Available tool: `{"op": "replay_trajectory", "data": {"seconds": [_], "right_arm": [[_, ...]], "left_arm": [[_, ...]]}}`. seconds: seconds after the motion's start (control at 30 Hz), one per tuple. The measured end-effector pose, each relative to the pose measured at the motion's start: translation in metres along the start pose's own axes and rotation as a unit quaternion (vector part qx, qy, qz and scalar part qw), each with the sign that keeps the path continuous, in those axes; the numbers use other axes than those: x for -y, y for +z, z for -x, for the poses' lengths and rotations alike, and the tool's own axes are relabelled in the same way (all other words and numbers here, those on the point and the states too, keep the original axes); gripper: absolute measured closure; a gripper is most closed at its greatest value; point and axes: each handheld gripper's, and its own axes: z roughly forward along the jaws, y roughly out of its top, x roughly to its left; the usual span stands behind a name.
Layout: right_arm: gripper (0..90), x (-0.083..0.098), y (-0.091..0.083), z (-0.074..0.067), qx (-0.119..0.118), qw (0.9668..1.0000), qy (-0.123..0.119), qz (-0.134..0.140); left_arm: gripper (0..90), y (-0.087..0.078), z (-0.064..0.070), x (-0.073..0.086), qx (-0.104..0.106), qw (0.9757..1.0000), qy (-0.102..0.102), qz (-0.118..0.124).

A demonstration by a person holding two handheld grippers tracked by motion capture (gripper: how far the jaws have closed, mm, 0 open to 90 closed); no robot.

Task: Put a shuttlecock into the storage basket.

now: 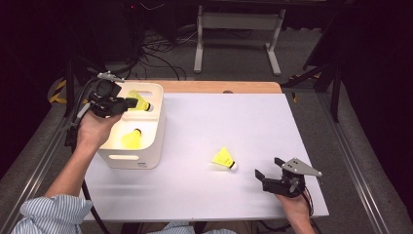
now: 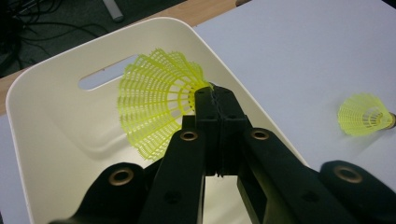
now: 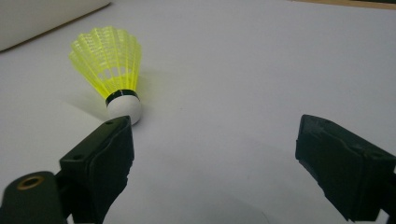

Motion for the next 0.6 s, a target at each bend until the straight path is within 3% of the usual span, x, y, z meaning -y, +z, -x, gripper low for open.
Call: {"op": "replay_trajectory", "data": {"seconds": [0.6], "right_arm": [[12.3, 0.0, 0.0, 0.0, -0.001, 1.0, 0.0, 0.0]], "left_arm": [[90.0, 0.019, -0.007, 0.005, 0.005, 0.9997, -0.022, -0.007]]}}
